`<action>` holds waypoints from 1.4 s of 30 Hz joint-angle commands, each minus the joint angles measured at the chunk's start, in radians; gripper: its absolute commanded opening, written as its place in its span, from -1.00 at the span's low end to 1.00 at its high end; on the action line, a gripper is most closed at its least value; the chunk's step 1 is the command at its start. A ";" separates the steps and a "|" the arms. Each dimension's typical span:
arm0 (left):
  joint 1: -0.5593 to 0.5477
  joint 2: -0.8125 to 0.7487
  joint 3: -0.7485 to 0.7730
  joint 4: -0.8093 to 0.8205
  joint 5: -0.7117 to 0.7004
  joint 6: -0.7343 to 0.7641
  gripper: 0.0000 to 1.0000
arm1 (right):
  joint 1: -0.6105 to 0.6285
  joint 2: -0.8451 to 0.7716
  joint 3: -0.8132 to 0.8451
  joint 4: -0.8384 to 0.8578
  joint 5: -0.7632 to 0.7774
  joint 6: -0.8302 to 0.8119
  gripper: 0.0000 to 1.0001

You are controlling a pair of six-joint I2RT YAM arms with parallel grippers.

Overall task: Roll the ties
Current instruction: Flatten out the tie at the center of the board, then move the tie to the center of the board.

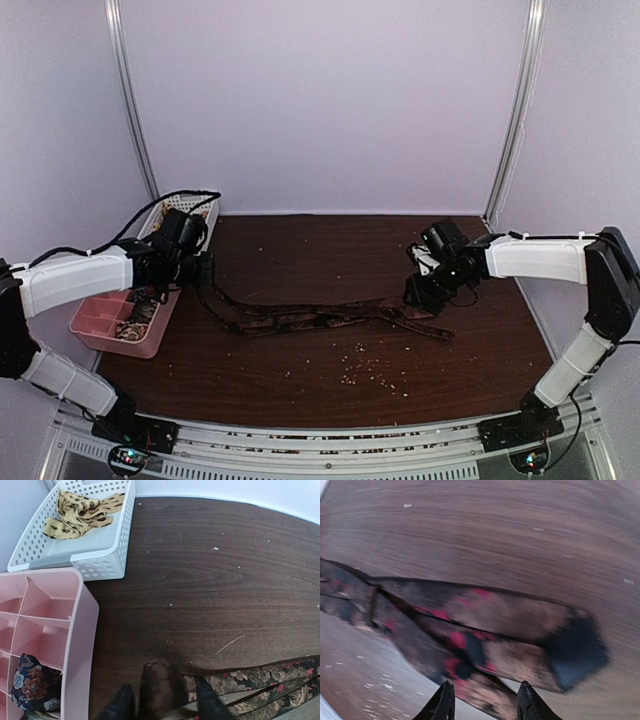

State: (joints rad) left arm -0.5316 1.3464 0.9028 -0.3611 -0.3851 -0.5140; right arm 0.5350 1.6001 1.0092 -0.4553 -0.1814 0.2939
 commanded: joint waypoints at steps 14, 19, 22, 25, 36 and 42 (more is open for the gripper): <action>-0.109 0.100 0.070 0.169 0.432 0.308 0.70 | -0.094 0.192 -0.145 0.358 -0.341 0.439 -0.25; -0.169 0.225 0.141 0.192 0.544 0.363 0.62 | -0.190 0.119 -0.278 0.350 -0.359 0.449 -0.24; -0.218 0.317 0.220 0.151 0.627 0.466 0.51 | -0.238 0.039 -0.342 0.321 -0.368 0.420 -0.21; -0.255 0.421 0.323 0.090 0.677 0.577 0.38 | -0.282 -0.024 -0.365 0.265 -0.369 0.359 -0.20; -0.263 0.744 0.716 -0.204 0.711 0.811 0.12 | -0.314 -0.235 -0.343 0.193 -0.356 0.268 -0.12; -0.262 0.816 0.764 -0.238 0.765 0.812 0.08 | -0.314 -0.153 -0.301 0.224 -0.387 0.257 -0.12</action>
State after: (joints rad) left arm -0.7982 2.1265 1.6253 -0.5438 0.3248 0.2630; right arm 0.2237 1.3937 0.6765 -0.2401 -0.5587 0.5747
